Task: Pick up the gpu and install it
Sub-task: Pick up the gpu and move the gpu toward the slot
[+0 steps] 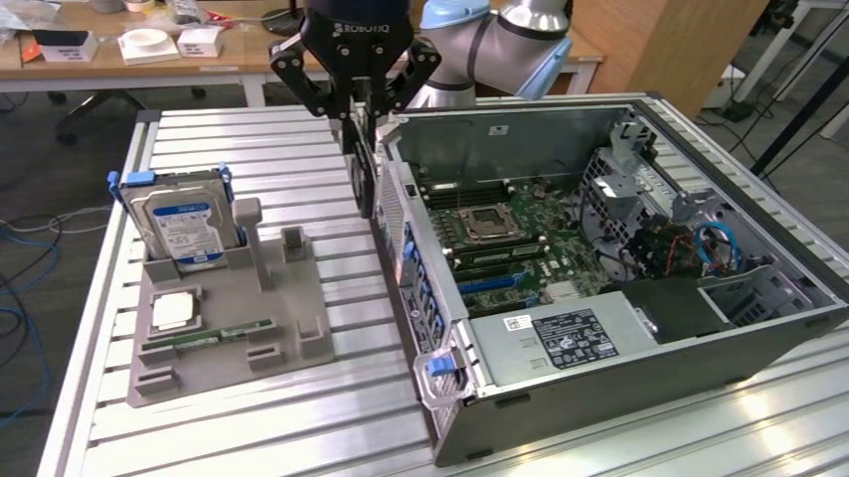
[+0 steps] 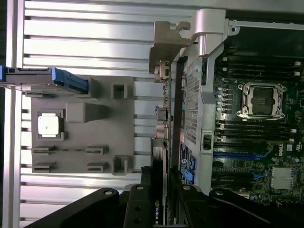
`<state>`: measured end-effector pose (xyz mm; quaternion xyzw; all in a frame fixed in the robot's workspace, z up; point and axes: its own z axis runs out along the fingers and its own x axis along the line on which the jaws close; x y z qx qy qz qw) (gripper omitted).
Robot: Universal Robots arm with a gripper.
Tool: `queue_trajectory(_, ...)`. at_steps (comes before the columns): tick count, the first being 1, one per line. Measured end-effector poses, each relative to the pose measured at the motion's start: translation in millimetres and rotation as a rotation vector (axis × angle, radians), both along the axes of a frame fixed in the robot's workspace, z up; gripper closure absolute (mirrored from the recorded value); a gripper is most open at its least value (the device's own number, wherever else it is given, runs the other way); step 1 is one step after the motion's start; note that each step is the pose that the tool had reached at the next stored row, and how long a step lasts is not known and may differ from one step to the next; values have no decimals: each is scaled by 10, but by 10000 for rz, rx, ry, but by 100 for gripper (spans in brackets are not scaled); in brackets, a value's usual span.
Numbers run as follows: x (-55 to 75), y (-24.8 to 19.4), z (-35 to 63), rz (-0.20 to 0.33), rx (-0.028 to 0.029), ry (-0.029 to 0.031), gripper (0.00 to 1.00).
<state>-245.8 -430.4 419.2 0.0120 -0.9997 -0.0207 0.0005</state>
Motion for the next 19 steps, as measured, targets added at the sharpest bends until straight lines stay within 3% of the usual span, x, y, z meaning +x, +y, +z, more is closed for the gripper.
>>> queue_trajectory(10, 16, 0, 26, 1, 0, 2, 74)
queue_trajectory(19, 115, 0, 25, 2, 1, 1, 74)
